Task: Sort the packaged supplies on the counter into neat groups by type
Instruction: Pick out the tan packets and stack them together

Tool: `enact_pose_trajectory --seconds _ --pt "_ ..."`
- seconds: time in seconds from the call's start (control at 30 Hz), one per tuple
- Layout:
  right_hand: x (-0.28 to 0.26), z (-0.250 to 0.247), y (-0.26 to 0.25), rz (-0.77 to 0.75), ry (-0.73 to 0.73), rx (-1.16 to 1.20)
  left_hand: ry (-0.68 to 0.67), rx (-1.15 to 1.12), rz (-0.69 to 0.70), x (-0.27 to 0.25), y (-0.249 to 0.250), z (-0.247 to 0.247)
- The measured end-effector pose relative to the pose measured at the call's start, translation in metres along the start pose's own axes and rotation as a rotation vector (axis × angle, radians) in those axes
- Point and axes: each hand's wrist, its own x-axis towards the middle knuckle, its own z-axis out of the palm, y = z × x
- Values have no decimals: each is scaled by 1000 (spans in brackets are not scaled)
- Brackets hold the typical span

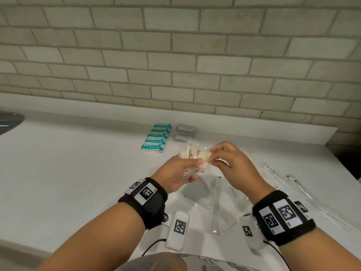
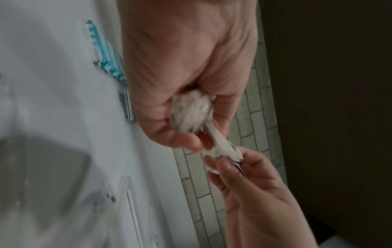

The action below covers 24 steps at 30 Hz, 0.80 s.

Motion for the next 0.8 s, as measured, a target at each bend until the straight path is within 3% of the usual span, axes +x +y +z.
enact_pose_trajectory --seconds 0.13,0.23,0.33,0.47,0.5,0.6,0.8 --pt "19 13 -21 186 121 145 110 225 114 -1 12 -29" --pt "39 21 -38 375 -28 225 117 406 162 -3 21 -46" --pt "54 35 -50 378 -122 156 97 497 206 -9 31 -64" --pt "66 56 -55 386 -149 333 52 407 207 -15 39 -96" --pt "70 61 -52 394 -142 290 45 363 196 -17 39 -103" --pt "78 70 -32 466 -132 -162 72 221 162 -20 40 -125" --pt "88 102 -14 531 -305 -125 107 -26 78 -14 42 -157"
